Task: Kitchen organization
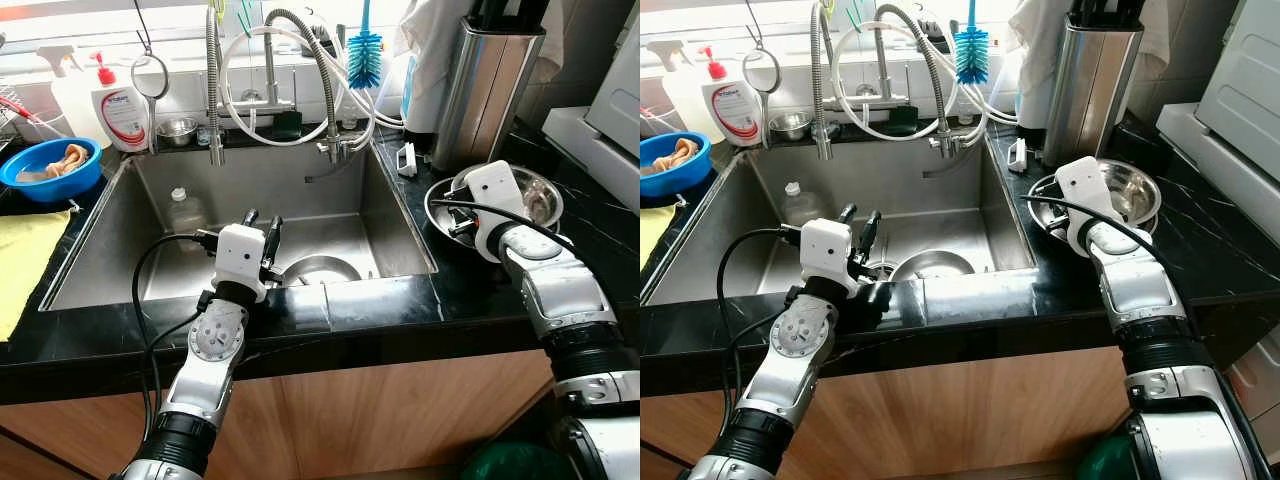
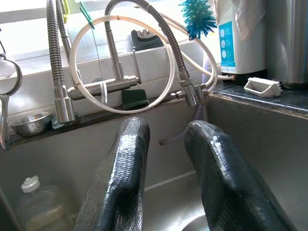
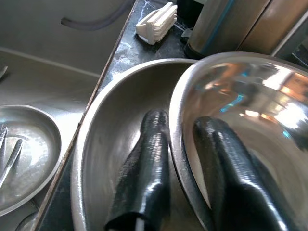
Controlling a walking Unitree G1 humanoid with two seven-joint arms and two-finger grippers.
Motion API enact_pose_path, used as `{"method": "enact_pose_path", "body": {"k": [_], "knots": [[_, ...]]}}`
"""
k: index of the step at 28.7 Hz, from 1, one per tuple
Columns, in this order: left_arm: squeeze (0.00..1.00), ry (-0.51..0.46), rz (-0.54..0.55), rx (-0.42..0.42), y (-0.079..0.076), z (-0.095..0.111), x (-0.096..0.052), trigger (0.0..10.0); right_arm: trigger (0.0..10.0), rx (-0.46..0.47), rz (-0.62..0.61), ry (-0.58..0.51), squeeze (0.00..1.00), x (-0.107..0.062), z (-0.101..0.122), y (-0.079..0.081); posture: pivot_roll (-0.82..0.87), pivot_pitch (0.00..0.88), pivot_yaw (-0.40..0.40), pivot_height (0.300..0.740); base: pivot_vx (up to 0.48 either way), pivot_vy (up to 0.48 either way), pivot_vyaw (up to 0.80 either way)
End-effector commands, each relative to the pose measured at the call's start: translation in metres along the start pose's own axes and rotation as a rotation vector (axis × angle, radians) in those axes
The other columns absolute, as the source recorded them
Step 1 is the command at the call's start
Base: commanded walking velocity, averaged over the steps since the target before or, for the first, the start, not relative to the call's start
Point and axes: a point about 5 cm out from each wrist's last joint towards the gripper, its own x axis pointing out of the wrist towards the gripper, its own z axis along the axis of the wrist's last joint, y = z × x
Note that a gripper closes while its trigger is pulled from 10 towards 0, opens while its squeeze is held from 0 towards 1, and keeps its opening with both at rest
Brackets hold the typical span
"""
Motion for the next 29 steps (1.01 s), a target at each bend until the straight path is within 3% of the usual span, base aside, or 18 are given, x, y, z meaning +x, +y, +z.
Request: {"method": "enact_pose_path", "body": {"k": [1,14,19,20,25,27,29], "knots": [[0.0,0.007,-0.007,0.021,0.001,0.0,0.0,10.0,0.0,0.013,0.009,-0.001,0.0,0.001,0.0,0.001,-0.14,0.0,0.028,0.74,0.0,0.0,0.0],[0.0,0.007,-0.007,0.023,0.002,0.0,0.0,10.0,0.0,0.029,0.002,-0.039,0.0,0.0,0.004,0.005,-0.14,0.0,0.03,0.74,0.0,0.0,0.0],[0.0,0.009,-0.005,0.023,0.002,0.0,0.0,10.0,0.0,0.027,-0.035,-0.057,0.0,-0.001,0.01,-0.001,-0.14,0.0,0.028,0.74,0.0,0.0,0.0],[0.0,0.008,-0.005,0.022,0.002,0.0,0.0,10.0,10.0,0.017,-0.062,-0.053,0.0,-0.002,0.01,-0.004,-0.14,0.0,0.028,0.74,0.0,0.0,0.0],[0.0,0.01,-0.005,0.02,0.002,-0.001,0.0,10.0,10.0,-0.037,-0.129,-0.067,0.0,-0.005,0.016,-0.013,-0.14,0.0,0.027,0.74,0.0,0.0,0.0],[0.0,0.01,-0.005,0.019,0.001,-0.001,-0.001,10.0,10.0,-0.122,-0.162,-0.064,0.0,-0.007,0.02,-0.017,-0.15,0.0,0.027,0.74,0.0,0.0,0.0],[0.0,0.011,-0.006,0.017,0.001,-0.001,-0.001,10.0,10.0,-0.12,-0.16,-0.073,0.0,-0.009,0.025,-0.017,-0.14,0.0,0.026,0.74,0.0,0.0,0.0]]}}
